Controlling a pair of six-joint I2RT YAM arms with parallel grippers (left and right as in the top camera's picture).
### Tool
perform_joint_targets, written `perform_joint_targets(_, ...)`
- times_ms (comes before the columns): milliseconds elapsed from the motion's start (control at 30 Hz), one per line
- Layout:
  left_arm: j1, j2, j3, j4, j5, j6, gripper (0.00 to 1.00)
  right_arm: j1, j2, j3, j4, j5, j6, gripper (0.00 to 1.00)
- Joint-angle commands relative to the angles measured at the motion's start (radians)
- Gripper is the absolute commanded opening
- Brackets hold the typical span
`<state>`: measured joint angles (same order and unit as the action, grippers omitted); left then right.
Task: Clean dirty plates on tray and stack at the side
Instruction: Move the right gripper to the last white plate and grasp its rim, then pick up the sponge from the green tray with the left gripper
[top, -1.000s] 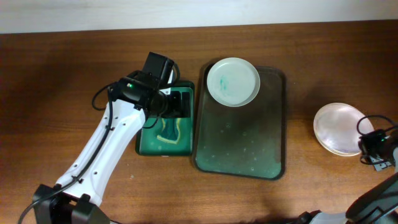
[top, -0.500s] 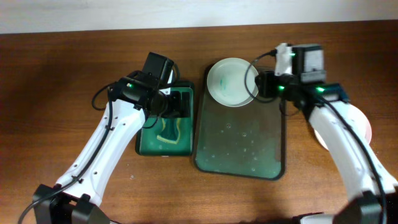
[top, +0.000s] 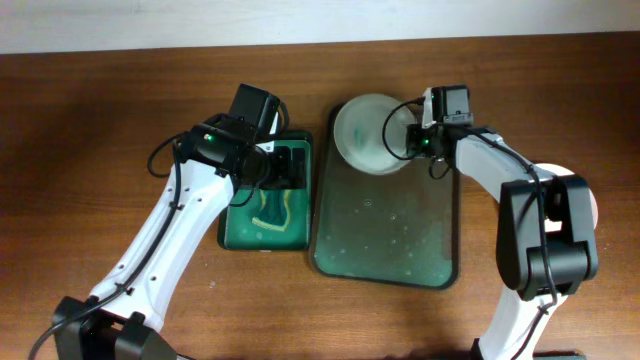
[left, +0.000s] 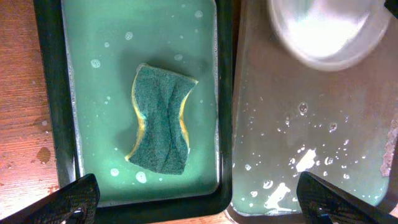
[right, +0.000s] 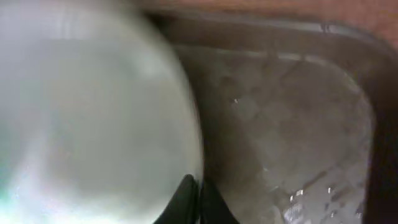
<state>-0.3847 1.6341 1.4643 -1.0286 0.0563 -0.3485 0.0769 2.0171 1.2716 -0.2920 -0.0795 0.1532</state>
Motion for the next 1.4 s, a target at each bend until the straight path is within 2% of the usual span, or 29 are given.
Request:
perform_joint_targets(0,0.002,-0.011,0.012,0.002,0.008,-0.005,0.99,-0.008,-0.047,0.008,-0.125,-0.072,0.067,0.04)
perform_joint_targets(100,0.002,-0.011,0.012,0.002,0.008,-0.005,0.99,-0.008,-0.229,0.009,-0.296,-0.082,0.096,0.04)
perform_joint_targets(167,0.002,-0.011,0.012,0.002,0.008,-0.005,0.99,-0.008,-0.397,0.009,-0.489,-0.066,0.101,0.04)
perform_joint_targets(300,0.002,-0.011,0.012,0.002,0.008,-0.005,0.99,-0.004,-0.445,-0.018,-0.735,-0.066,0.126,0.04)
perform_joint_targets(400,0.002,-0.011,0.012,0.002,0.008,-0.005,0.99,-0.004,-0.444,-0.193,-0.643,-0.071,0.179,0.04)
perform_joint_targets(467,0.002,-0.011,0.012,0.002,0.008,-0.005,0.99,-0.006,-0.444,-0.270,-0.574,-0.068,0.159,0.04)
perform_joint_targets(500,0.002,-0.011,0.012,0.002,0.008,-0.005,0.99,-0.006,-0.444,-0.273,-0.557,-0.082,0.103,0.05)
perform_joint_targets(567,0.002,-0.011,0.012,0.022,0.035,-0.006,0.99,-0.006,-0.459,-0.237,-0.562,-0.183,-0.037,0.15)
perform_joint_targets(700,0.002,-0.011,0.012,0.041,0.034,0.002,0.99,-0.006,-0.549,-0.200,-0.612,-0.213,-0.036,0.19)
perform_joint_targets(800,0.001,0.006,0.009,0.053,0.034,0.126,0.98,-0.005,-0.568,-0.200,-0.665,-0.276,-0.036,0.19)
perform_joint_targets(833,-0.003,0.039,0.008,0.042,0.033,0.175,0.94,-0.005,-0.567,-0.200,-0.685,-0.290,-0.036,0.20)
perform_joint_targets(933,-0.010,0.151,-0.020,0.057,-0.010,0.189,0.77,-0.005,-0.567,-0.200,-0.709,-0.291,-0.037,0.20)
perform_joint_targets(967,-0.010,0.196,-0.026,0.072,-0.023,0.189,0.65,-0.005,-0.567,-0.200,-0.715,-0.291,-0.037,0.20)
perform_joint_targets(1000,-0.010,0.268,-0.026,0.090,-0.026,0.188,0.45,-0.005,-0.567,-0.200,-0.723,-0.291,-0.037,0.20)
perform_joint_targets(1100,-0.010,0.408,-0.026,0.156,-0.044,0.158,0.41,-0.004,-0.567,-0.200,-0.735,-0.291,-0.037,0.20)
perform_joint_targets(1167,-0.010,0.457,-0.026,0.173,-0.147,0.066,0.33,-0.004,-0.567,-0.200,-0.746,-0.292,-0.037,0.20)
perform_joint_targets(1200,-0.010,0.480,-0.026,0.179,-0.195,0.025,0.26,-0.004,-0.567,-0.200,-0.753,-0.292,-0.037,0.20)
perform_joint_targets(1233,-0.010,0.493,-0.026,0.184,-0.210,-0.007,0.05,-0.004,-0.567,-0.200,-0.759,-0.292,-0.037,0.20)
perform_joint_targets(1267,-0.010,0.493,-0.026,0.184,-0.206,-0.023,0.00,-0.004,-0.567,-0.200,-0.760,-0.292,-0.037,0.20)
perform_joint_targets(1367,-0.010,0.480,-0.001,0.138,-0.123,-0.025,0.00,-0.004,-0.567,-0.200,-0.760,-0.291,-0.037,0.20)
